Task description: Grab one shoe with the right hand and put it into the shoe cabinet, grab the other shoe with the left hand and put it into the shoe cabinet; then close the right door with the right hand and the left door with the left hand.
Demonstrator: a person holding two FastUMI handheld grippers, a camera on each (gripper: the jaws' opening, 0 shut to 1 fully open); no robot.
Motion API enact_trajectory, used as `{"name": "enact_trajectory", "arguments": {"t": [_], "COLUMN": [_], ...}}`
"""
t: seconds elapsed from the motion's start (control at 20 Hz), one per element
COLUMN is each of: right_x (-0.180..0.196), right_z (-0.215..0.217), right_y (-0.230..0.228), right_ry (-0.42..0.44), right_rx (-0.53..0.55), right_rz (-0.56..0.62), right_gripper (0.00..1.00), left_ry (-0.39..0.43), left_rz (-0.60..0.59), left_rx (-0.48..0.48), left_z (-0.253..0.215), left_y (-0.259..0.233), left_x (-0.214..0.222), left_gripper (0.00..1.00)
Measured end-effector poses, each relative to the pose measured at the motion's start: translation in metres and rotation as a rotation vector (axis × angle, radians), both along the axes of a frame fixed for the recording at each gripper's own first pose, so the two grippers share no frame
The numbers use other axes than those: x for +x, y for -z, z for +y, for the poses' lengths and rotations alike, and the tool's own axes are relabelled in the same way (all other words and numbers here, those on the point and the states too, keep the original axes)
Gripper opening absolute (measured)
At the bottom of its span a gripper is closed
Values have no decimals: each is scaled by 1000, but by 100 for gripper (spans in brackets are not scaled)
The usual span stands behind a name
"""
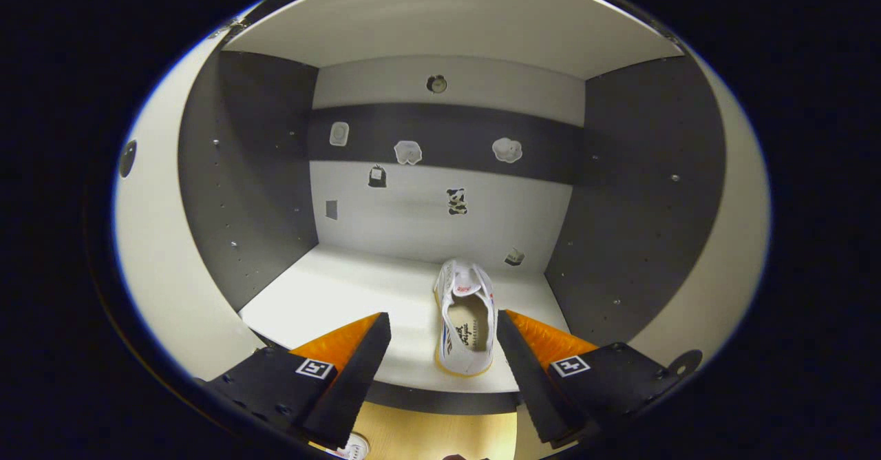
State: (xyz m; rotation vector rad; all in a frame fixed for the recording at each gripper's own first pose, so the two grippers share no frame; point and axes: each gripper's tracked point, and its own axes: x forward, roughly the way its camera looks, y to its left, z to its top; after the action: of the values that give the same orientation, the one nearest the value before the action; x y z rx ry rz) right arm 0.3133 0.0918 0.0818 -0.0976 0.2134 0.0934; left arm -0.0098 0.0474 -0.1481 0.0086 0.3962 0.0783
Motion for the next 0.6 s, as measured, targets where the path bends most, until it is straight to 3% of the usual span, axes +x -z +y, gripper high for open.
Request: {"name": "enact_trajectory", "arguments": {"t": [0.35, 0.6], "right_x": [-110, -181], "right_z": [-11, -28], "right_y": [42, 107], "right_ry": [-14, 2], "right_rx": [6, 40], "right_rz": [-146, -119], "right_gripper": [98, 98], "left_ry": [89, 189], "left_rz": [33, 98], "left_rx": [-30, 5], "left_z": [-11, -32], "left_y": [31, 76], "left_x": [11, 14], "left_gripper": [96, 97]}}
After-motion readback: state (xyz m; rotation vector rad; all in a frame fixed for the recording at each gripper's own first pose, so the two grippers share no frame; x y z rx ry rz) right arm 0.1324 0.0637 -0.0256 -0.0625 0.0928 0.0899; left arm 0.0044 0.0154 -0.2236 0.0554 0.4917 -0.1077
